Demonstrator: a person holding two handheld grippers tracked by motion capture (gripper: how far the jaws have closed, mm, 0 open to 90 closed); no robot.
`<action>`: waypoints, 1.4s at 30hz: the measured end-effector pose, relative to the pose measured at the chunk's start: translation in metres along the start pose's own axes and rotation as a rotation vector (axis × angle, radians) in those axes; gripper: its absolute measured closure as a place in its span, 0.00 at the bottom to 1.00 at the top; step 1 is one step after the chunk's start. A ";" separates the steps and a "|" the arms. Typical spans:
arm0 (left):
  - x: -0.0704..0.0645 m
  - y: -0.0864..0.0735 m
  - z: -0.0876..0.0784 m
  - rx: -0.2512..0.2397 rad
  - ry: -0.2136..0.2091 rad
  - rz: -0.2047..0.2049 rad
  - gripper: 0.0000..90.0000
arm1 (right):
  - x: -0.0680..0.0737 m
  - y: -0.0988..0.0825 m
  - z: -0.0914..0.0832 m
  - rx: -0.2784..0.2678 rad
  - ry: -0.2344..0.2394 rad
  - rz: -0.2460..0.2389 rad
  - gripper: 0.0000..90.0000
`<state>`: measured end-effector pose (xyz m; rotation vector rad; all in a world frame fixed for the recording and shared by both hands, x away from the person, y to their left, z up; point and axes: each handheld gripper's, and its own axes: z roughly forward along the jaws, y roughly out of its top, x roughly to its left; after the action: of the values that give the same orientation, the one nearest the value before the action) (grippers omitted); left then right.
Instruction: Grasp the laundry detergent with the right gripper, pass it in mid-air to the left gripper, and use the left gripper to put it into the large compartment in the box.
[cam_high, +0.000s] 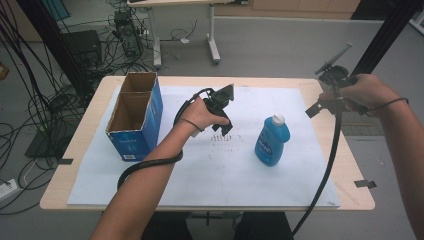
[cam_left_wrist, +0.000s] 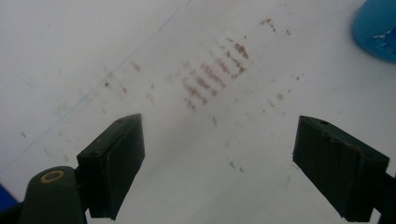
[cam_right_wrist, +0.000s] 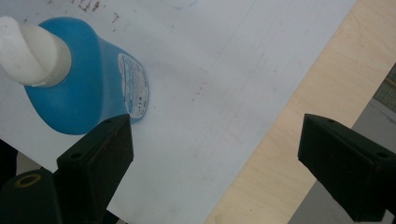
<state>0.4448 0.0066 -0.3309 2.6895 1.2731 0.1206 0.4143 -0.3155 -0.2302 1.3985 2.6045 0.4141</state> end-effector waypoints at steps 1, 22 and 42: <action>0.000 0.000 0.000 0.000 0.000 0.000 0.19 | 0.000 -0.002 0.001 -0.002 0.000 -0.002 0.11; 0.014 -0.050 -0.007 -0.020 -0.002 -0.120 0.19 | -0.012 -0.030 0.019 -0.066 0.025 0.026 0.09; 0.010 -0.093 -0.006 -0.041 0.019 -0.179 0.18 | 0.008 -0.049 0.034 -0.116 -0.007 0.002 0.07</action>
<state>0.3798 0.0734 -0.3421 2.5315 1.4929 0.1480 0.3804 -0.3287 -0.2774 1.3628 2.5291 0.5508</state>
